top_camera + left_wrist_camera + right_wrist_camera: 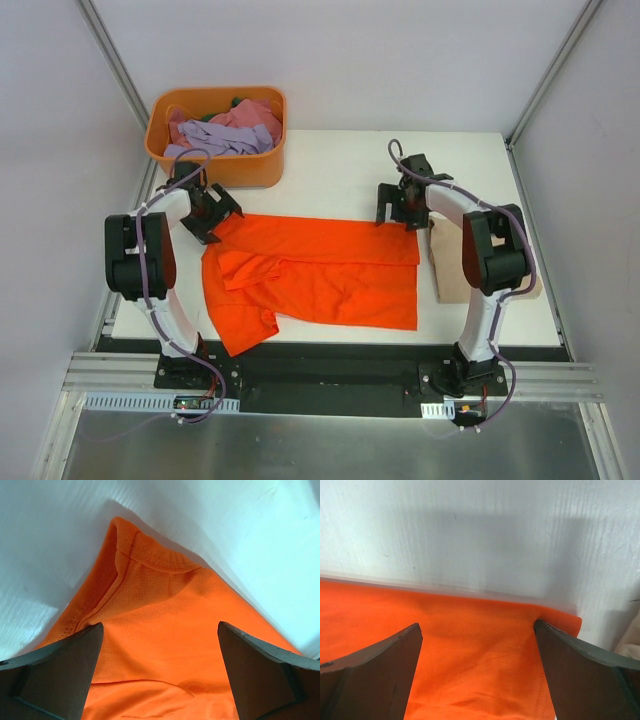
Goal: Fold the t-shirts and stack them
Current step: Fold the flattened tshirt in 1/3 of the way
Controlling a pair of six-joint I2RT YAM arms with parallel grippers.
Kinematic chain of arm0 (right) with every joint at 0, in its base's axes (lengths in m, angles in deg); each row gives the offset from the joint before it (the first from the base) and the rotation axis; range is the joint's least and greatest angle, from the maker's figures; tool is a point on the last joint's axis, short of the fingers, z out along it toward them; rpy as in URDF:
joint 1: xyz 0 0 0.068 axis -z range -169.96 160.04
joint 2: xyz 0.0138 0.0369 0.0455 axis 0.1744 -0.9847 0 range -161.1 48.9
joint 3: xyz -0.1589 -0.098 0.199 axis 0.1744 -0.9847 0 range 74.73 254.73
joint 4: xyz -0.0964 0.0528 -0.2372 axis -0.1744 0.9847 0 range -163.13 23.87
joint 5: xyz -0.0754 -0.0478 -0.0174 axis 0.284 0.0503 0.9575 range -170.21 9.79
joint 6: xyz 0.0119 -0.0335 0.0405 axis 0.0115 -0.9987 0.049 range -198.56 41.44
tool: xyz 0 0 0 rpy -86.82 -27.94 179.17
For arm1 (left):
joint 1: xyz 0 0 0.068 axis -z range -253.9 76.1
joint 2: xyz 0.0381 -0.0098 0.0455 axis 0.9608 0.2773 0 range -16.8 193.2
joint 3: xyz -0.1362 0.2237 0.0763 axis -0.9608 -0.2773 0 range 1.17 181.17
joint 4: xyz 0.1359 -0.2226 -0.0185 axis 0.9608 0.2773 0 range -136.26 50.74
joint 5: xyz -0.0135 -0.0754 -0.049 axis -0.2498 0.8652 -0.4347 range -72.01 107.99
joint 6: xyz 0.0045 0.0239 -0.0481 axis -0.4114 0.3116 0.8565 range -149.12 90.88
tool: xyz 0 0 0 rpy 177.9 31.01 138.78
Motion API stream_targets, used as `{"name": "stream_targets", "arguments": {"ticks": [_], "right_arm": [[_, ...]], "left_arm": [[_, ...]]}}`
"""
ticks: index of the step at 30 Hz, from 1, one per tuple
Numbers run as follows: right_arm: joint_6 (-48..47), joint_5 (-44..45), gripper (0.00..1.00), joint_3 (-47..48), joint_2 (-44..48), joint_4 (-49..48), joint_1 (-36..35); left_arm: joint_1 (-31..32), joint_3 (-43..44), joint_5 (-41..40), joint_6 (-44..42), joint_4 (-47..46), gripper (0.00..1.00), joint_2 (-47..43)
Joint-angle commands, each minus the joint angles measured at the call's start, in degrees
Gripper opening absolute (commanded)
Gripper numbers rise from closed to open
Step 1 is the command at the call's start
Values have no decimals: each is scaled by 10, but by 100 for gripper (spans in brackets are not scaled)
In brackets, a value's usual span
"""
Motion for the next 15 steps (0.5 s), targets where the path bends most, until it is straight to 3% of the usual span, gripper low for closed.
{"name": "stream_targets", "arguments": {"ticks": [1,15], "right_arm": [[15,-11,97,41,-32,4,9],[22,-21,97,180,-139,27,28]], "left_arm": [[-6,24,-3,-28,-4,99,57],[-5,61,-11,-40,-5,99,50]]}}
